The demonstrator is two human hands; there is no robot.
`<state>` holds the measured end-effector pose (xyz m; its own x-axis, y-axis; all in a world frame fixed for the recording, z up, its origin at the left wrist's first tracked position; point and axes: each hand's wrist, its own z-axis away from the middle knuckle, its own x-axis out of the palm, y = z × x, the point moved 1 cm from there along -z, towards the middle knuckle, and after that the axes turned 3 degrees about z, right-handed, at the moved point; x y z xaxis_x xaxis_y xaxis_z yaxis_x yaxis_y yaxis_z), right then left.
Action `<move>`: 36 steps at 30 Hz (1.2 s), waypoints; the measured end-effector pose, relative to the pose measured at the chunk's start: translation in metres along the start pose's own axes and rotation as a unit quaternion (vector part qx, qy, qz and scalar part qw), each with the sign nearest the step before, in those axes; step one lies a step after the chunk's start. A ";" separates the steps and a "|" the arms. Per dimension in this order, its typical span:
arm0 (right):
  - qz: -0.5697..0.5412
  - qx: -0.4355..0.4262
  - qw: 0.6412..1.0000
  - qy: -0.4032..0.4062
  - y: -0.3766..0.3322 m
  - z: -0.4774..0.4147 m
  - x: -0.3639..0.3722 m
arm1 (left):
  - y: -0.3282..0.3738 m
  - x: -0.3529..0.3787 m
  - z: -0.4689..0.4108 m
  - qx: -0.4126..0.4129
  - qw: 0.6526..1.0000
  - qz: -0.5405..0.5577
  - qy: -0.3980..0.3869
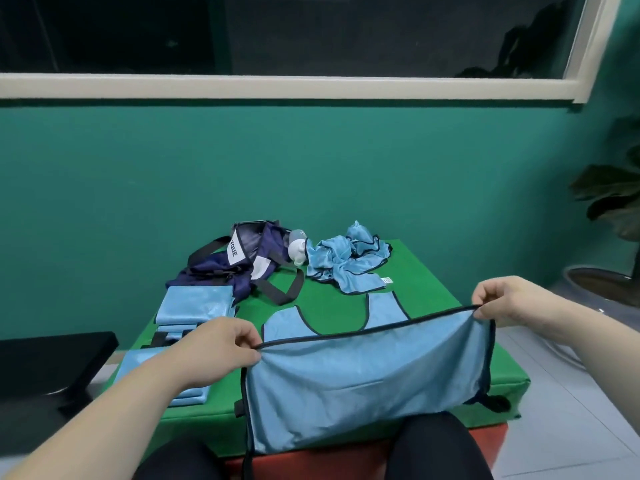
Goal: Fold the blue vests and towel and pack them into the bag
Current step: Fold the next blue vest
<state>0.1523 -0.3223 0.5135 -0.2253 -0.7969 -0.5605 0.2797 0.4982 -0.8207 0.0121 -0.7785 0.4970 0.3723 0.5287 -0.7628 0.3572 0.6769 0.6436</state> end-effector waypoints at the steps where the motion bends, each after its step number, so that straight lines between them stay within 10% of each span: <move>1: -0.013 0.003 1.000 0.007 0.003 -0.008 0.002 | -0.003 0.002 -0.006 0.000 1.000 -0.002 0.011; 18: 0.032 0.025 0.985 0.167 0.034 -0.222 0.069 | -0.058 0.048 -0.199 -0.048 0.968 -0.116 0.219; 30: 0.364 -0.010 0.919 0.149 0.081 -0.324 0.141 | -0.119 0.097 -0.285 -0.117 0.978 -0.155 0.070; 36: 0.309 -0.128 0.937 0.103 0.048 -0.301 0.201 | -0.112 0.091 -0.284 -0.098 0.992 -0.079 0.030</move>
<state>-0.1607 -0.3561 0.3285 -0.2764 -0.2589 -0.9255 0.1899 0.9293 -0.3167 -0.2369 -0.6606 0.3374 0.2713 0.4336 -0.8593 0.2309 0.8374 0.4955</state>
